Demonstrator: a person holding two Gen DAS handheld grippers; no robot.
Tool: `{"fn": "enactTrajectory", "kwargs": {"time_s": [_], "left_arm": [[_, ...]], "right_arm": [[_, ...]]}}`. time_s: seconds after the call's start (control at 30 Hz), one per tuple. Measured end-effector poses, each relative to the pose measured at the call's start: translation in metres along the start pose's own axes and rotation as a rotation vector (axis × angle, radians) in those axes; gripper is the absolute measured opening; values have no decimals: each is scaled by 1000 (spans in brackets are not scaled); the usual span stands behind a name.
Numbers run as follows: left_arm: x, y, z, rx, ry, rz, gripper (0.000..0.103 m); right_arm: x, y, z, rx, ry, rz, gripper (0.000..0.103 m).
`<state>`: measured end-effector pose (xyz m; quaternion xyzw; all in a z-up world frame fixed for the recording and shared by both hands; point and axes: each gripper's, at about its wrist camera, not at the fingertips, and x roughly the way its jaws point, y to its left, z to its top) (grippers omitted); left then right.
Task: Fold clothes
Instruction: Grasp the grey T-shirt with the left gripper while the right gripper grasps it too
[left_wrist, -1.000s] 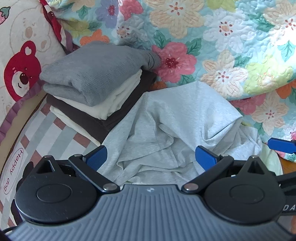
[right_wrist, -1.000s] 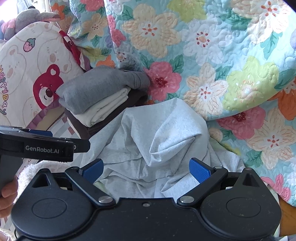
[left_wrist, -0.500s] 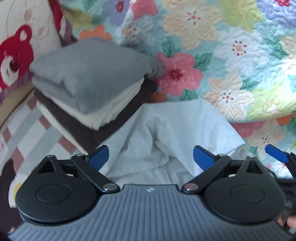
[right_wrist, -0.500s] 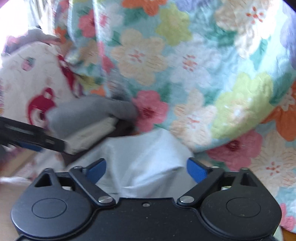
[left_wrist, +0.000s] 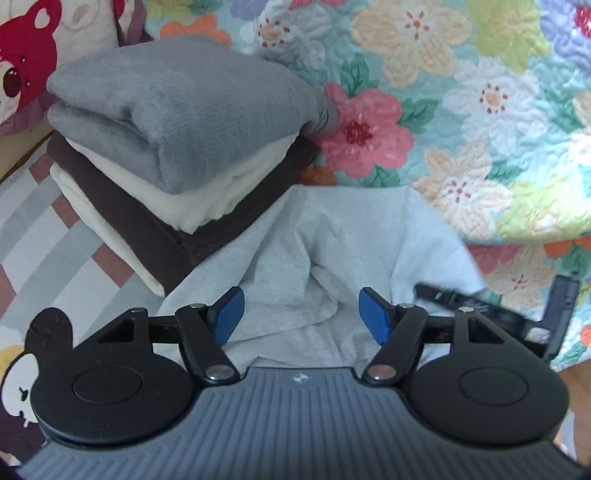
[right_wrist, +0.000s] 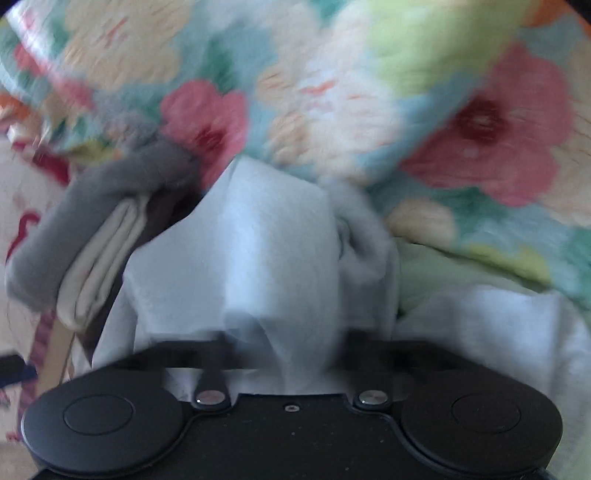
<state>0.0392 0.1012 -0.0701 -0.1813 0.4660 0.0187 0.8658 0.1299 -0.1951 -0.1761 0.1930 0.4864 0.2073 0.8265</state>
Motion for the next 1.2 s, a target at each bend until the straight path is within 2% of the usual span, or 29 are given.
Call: {"fn": "enactTrajectory", "kwargs": {"time_s": [0.13, 0.27, 0.33, 0.4, 0.47, 0.53, 0.63, 0.67, 0.77, 0.8, 0.83, 0.87, 0.9, 0.93, 1.0, 1.1, 1.2], "left_arm": [[-17, 3, -8, 51, -102, 11, 70], [-37, 6, -17, 93, -202, -10, 74], [-49, 6, -24, 120, -257, -21, 81], [-63, 5, -32, 158, -317, -10, 83], [-77, 5, -39, 190, -375, 26, 84], [-90, 10, -45, 206, -436, 86, 92], [-111, 25, -54, 184, -534, 157, 99], [-118, 30, -57, 173, -565, 166, 101], [-140, 52, -66, 129, -625, 131, 102], [-147, 60, -69, 104, -637, 116, 97], [-155, 68, -72, 72, -645, 100, 80], [-163, 76, -75, 40, -653, 84, 67], [-173, 85, -80, 11, -668, 65, 46], [-185, 93, -86, -16, -690, 45, 31], [-208, 103, -98, -52, -722, 82, 21], [-245, 112, -119, -54, -760, 242, 6], [-282, 133, -142, -77, -798, 333, 4]], "right_arm": [[-25, 34, 10, -9, -62, 209, 18], [-61, 88, 24, -107, -126, 406, 17], [-79, 116, 29, -163, -160, 508, 17], [-96, 150, 31, -248, -208, 574, 17], [-109, 181, 34, -320, -220, 642, 17], [-117, 213, 33, -388, -216, 681, 17], [-132, 253, 27, -475, -217, 749, 17], [-137, 265, 25, -501, -219, 774, 17], [-157, 297, 15, -568, -225, 846, 17], [-164, 306, 12, -590, -228, 863, 17], [-170, 314, 8, -609, -230, 884, 17], [-177, 322, 4, -628, -233, 903, 17], [-180, 330, 0, -648, -234, 917, 17], [-179, 339, -7, -670, -231, 929, 17], [-177, 358, -21, -714, -226, 954, 17], [-174, 386, -42, -779, -219, 990, 17], [-170, 415, -62, -845, -211, 1026, 17]]}}
